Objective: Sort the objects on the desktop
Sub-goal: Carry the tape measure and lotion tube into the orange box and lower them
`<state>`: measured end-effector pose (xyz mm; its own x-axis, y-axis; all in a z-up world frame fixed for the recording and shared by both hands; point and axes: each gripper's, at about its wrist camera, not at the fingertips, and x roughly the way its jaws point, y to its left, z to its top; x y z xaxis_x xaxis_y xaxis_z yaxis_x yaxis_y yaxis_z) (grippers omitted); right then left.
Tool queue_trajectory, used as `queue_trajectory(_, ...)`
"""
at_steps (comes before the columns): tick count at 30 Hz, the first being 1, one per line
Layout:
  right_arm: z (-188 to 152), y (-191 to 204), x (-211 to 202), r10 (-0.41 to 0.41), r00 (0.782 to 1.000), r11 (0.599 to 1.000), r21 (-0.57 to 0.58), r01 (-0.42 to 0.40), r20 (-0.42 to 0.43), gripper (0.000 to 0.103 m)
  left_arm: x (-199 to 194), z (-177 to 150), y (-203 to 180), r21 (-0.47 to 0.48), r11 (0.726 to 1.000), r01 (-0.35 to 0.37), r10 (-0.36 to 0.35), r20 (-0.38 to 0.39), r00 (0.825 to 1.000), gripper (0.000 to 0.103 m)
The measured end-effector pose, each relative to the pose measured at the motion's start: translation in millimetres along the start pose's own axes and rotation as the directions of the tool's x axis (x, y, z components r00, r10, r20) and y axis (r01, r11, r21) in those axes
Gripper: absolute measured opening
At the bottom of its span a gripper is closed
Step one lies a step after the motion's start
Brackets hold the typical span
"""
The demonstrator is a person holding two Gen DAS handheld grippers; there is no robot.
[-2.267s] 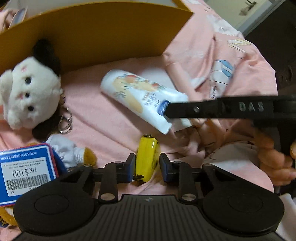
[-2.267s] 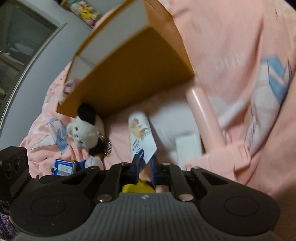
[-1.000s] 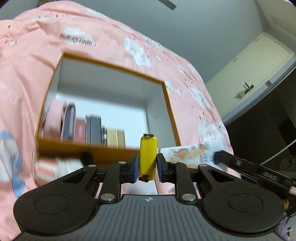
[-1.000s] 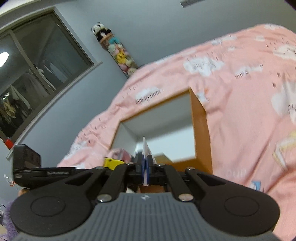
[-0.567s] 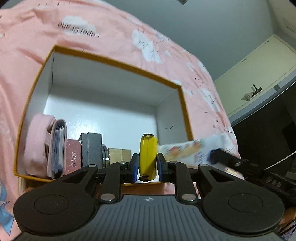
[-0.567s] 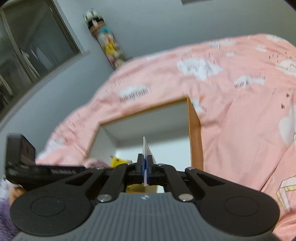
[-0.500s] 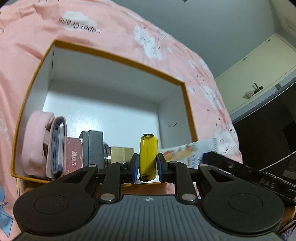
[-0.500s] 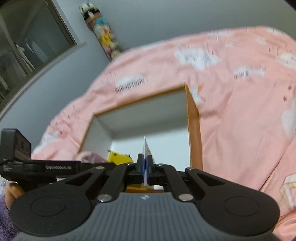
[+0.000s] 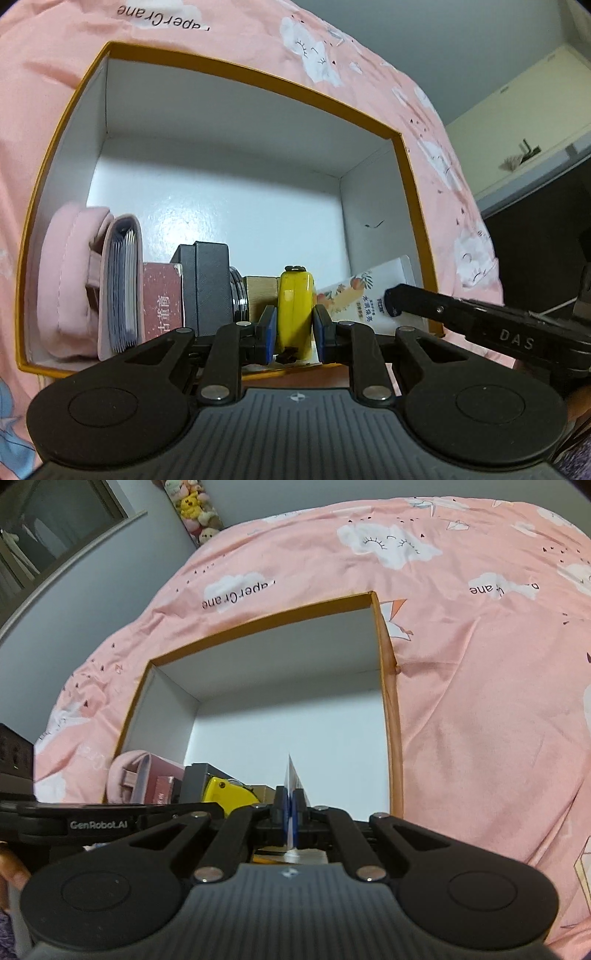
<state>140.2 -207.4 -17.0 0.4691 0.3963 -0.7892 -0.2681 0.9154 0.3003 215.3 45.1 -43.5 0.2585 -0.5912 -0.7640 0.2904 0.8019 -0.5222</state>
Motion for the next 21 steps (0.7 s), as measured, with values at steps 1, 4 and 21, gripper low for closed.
queue_trajectory(1,0,2,1,-0.004,1.0,1.0,-0.005,0.004,-0.001,0.001,0,0,-1,0.005,1.0,-0.006,0.006,-0.002,1.0,0.023)
queue_trajectory(4,1,3,4,-0.01,1.0,1.0,-0.009,0.009,-0.004,0.001,-2,0,-7,0.059,0.995,-0.077,0.076,0.011,0.997,0.024)
queue_trajectory(21,2,13,17,-0.021,0.999,1.0,0.006,0.021,-0.05,0.003,-13,-8,-17,0.148,0.978,-0.15,0.14,0.076,0.987,0.024)
